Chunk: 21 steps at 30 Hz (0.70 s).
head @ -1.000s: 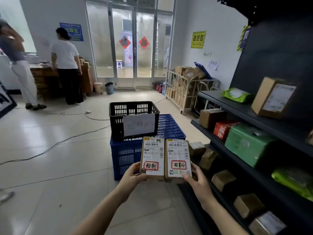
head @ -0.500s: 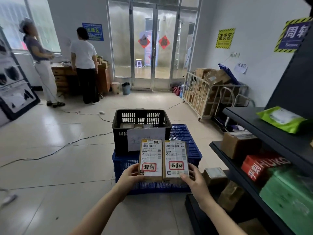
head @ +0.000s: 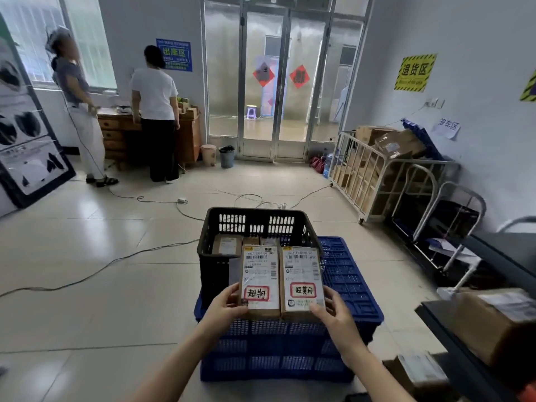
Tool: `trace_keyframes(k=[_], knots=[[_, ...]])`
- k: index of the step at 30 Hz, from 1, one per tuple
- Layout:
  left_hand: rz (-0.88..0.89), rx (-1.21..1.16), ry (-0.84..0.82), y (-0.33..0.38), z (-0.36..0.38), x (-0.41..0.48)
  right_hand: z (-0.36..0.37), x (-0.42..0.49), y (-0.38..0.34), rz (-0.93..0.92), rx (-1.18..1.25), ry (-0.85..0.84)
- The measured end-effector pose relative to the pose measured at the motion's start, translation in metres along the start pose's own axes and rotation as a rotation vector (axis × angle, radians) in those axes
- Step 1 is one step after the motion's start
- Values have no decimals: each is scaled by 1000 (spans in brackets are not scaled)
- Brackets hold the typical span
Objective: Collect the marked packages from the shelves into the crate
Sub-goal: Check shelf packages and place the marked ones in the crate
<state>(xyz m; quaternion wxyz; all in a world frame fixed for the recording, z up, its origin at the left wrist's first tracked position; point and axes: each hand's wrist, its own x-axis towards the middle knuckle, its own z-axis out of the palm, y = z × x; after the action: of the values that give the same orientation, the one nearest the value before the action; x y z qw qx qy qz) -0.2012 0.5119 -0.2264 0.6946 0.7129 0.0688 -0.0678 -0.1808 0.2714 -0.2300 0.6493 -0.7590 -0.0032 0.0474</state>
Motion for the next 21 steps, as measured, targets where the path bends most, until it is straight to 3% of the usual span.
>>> trace_keyframes(k=[7,21], knots=[[-41,0,1,19,-54,101,46,105,-15,27,-3,-8],[-163,61,178,24,-121,303,112,344,-1,88,-42,-153]])
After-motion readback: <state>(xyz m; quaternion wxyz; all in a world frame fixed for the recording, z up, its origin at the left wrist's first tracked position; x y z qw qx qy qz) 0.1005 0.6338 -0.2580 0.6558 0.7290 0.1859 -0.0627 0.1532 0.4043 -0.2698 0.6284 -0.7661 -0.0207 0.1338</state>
